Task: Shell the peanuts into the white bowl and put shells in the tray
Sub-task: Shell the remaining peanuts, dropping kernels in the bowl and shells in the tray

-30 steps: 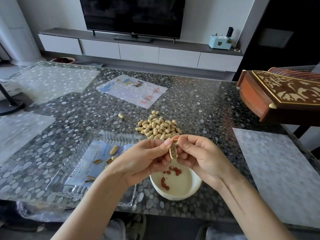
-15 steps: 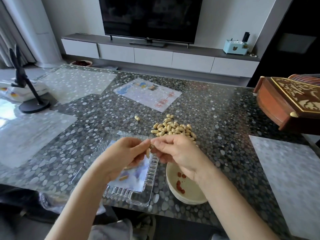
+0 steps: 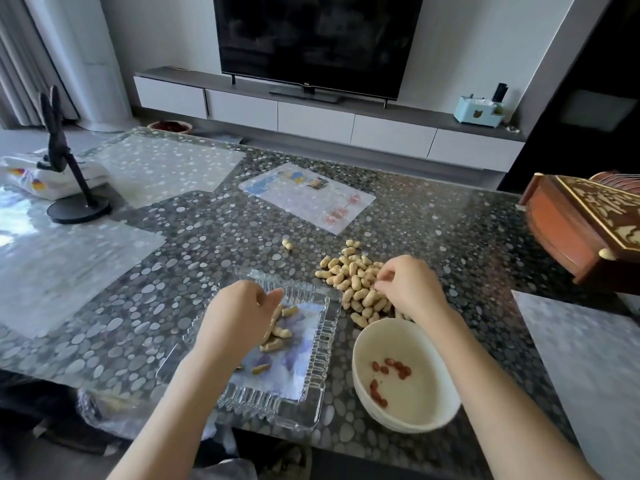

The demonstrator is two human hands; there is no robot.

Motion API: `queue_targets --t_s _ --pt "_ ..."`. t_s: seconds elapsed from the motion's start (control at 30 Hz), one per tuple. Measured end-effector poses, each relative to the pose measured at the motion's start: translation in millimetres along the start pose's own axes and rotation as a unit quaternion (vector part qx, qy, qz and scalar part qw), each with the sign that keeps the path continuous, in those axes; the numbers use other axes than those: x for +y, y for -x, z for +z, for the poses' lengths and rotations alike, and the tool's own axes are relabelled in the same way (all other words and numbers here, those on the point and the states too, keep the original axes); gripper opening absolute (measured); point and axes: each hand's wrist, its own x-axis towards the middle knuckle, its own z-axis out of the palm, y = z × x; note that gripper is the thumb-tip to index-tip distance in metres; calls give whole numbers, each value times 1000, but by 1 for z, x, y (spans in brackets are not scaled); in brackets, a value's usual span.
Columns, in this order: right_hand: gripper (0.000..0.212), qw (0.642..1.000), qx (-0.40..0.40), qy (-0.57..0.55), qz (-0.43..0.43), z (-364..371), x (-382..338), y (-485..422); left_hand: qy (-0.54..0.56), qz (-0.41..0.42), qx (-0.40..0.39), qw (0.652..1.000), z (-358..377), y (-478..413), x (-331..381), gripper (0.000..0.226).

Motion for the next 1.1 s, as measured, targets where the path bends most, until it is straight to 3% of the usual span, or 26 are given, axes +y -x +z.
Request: queue_targets --t_s 0.17,0.43,0.6,0.77,0.87,1.0,1.1 --pt "30 994 -94 50 -29 7 6 -21 42 29 39 998 3 0 18 46" --pt "22 991 -110 65 -47 19 1 -26 83 70 45 993 16 0 38 37" --pt "18 992 -68 -90 -59 -12 3 -7 133 94 28 986 19 0 48 39" --pt "15 967 -18 -235 -99 -41 2 45 238 78 -25 968 27 16 62 51" --pt "12 960 -15 -252 -121 -44 6 65 388 27 -138 911 27 27 72 39" --pt "9 936 27 -332 -112 -39 15 78 535 -73 -270 797 27 34 84 33" --pt "26 921 34 -375 -94 -28 20 87 612 -123 -307 718 29 41 95 27"
